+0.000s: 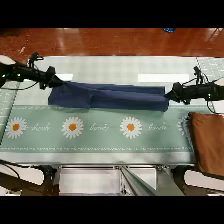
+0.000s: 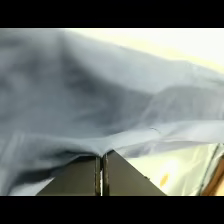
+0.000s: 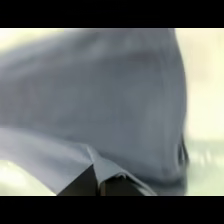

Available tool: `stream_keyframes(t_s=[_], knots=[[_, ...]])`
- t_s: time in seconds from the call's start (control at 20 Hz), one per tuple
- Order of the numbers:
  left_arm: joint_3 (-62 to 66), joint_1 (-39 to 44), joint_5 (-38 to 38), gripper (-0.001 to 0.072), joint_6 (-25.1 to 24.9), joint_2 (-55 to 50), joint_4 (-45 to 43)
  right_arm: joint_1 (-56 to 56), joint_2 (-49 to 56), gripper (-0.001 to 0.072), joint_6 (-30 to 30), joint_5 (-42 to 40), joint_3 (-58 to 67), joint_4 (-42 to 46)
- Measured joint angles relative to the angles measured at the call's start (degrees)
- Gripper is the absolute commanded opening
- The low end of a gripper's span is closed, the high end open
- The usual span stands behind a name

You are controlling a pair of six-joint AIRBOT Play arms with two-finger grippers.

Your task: Fold the shirts.

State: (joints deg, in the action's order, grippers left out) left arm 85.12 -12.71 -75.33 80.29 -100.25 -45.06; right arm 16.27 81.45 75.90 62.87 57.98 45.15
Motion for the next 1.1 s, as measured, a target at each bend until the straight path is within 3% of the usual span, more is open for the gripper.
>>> stream_keyframes(t_s=[0.2, 0.25, 0.3, 0.35, 0.4, 0.55, 0.75, 0.95, 1.1], knots=[[8.6, 1.2, -1.0, 0.0019, 3.2, -8.2, 0.1, 0.0, 6.3, 0.0031, 0.0, -1.2, 5.7, -0.9], [9.7, 1.3, -1.0, 0.0029, 3.8, -9.7, 0.0, 0.0, 7.7, 0.0062, -0.1, -1.5, 6.8, -1.1], [10.5, 1.4, -1.0, 0.0169, 4.0, -10.7, 0.1, 0.0, 8.8, 0.0255, -0.1, -2.2, 7.5, -1.5], [11.1, 1.5, -0.8, 0.0473, 4.2, -11.6, 0.1, 0.0, 9.8, 0.0416, -0.1, -2.9, 8.1, -1.5], [11.6, 1.5, -0.6, 0.0507, 4.5, -12.3, 0.0, 0.0, 10.5, 0.041, -0.1, -3.8, 8.5, -1.6], [15.3, 0.1, -4.2, 0.0506, 4.0, -13.2, -0.8, 1.8, 10.8, 0.041, -0.2, -3.4, 9.9, -0.9], [20.7, -5.6, -9.2, 0.0506, 3.7, -9.1, -8.7, 8.4, 7.3, 0.0409, 1.5, 1.9, 10.8, 4.3], [16.9, -8.3, -3.8, 0.0506, 2.6, 2.0, -11.7, 11.5, 5.0, 0.0409, 2.2, 2.4, 5.6, 6.2], [4.7, -5.5, 2.4, 0.0506, -1.1, 12.5, -12.3, 10.0, 6.2, 0.0409, 0.8, -1.7, 1.5, 2.6]])
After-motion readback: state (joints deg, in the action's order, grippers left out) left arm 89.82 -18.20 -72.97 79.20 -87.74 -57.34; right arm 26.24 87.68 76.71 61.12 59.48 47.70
